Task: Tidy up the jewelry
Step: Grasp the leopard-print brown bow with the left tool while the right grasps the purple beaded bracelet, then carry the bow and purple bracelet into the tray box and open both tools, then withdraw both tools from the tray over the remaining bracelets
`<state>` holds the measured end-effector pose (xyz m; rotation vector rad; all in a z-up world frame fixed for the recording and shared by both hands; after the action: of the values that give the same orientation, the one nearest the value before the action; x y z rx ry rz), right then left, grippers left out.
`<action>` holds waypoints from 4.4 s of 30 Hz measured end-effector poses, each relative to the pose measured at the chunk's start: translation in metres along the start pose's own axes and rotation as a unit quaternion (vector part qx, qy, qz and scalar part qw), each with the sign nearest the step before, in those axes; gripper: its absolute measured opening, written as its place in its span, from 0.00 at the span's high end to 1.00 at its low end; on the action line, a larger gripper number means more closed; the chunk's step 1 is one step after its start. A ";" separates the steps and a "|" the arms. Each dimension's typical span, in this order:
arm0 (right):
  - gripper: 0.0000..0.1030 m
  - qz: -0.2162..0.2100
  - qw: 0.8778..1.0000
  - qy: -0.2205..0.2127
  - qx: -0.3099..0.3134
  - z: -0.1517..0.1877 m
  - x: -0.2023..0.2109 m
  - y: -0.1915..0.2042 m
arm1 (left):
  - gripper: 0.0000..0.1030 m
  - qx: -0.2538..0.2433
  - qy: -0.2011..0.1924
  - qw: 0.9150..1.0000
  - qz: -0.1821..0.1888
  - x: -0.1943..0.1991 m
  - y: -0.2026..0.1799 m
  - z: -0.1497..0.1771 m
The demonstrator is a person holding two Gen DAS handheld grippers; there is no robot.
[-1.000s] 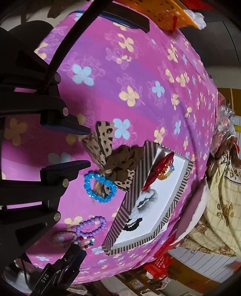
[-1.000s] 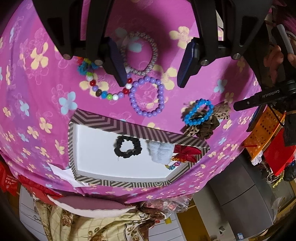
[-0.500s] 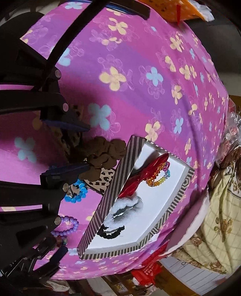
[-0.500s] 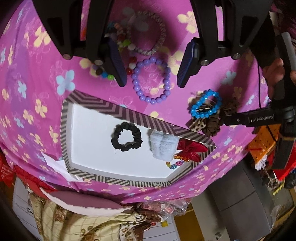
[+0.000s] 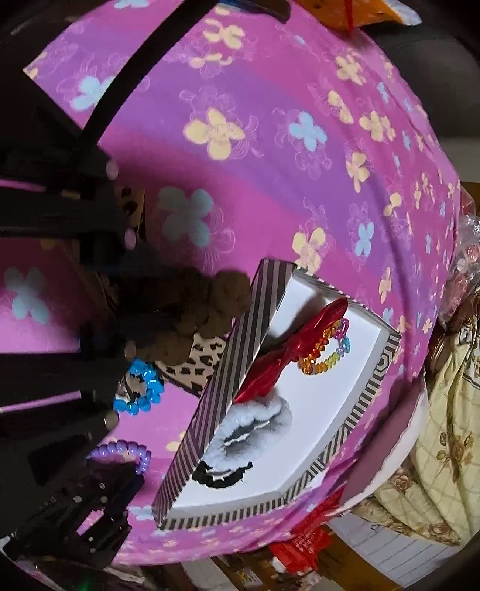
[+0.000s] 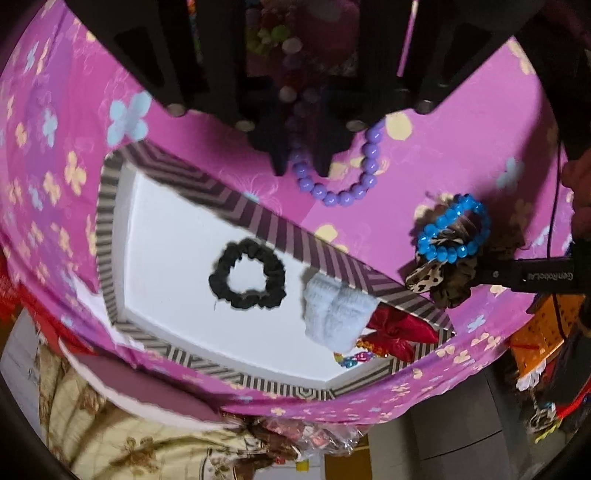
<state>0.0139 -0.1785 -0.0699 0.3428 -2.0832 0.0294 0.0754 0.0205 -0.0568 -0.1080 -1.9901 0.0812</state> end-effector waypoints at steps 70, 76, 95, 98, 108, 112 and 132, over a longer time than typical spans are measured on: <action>0.91 -0.036 0.996 -0.053 -0.062 -0.143 -0.017 -0.076 | 0.70 -0.088 -0.082 0.993 0.001 -0.007 -0.107 -0.136; 0.91 -0.016 0.994 -0.039 -0.098 -0.134 -0.038 -0.105 | 0.70 -0.077 -0.051 0.996 -0.015 -0.039 -0.104 -0.136; 0.60 -0.019 0.994 -0.061 -0.090 -0.111 0.002 -0.075 | 0.60 -0.081 -0.066 0.994 -0.012 -0.008 -0.091 -0.109; 0.57 -0.023 0.994 -0.068 -0.082 -0.106 0.014 -0.062 | 0.60 -0.086 -0.074 0.993 -0.018 0.003 -0.089 -0.101; 0.53 -0.038 0.992 -0.086 -0.082 -0.074 0.047 -0.027 | 0.60 -0.084 -0.099 0.991 -0.029 0.041 -0.075 -0.062; 0.52 -0.038 0.992 -0.086 -0.088 -0.057 0.056 -0.020 | 0.60 -0.089 -0.114 0.989 -0.038 0.055 -0.071 -0.043; 0.45 -0.045 0.989 -0.099 -0.098 0.010 0.098 0.008 | 0.60 -0.076 -0.124 0.988 -0.051 0.090 -0.054 0.038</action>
<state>-0.0433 -0.1949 0.0095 0.3299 -2.2418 -0.2735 0.0019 -0.0231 0.0148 -0.0989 -2.2462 -0.1291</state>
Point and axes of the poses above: each gripper's, at about its wrist camera, not at the fingertips, and x roughly against the way its jaws point, y to its left, z to its underside, the point moved 3 cm from there along -x, roughly the way its jaws point, and after that the axes turned 8 degrees about -z, right-handed, at the moved point
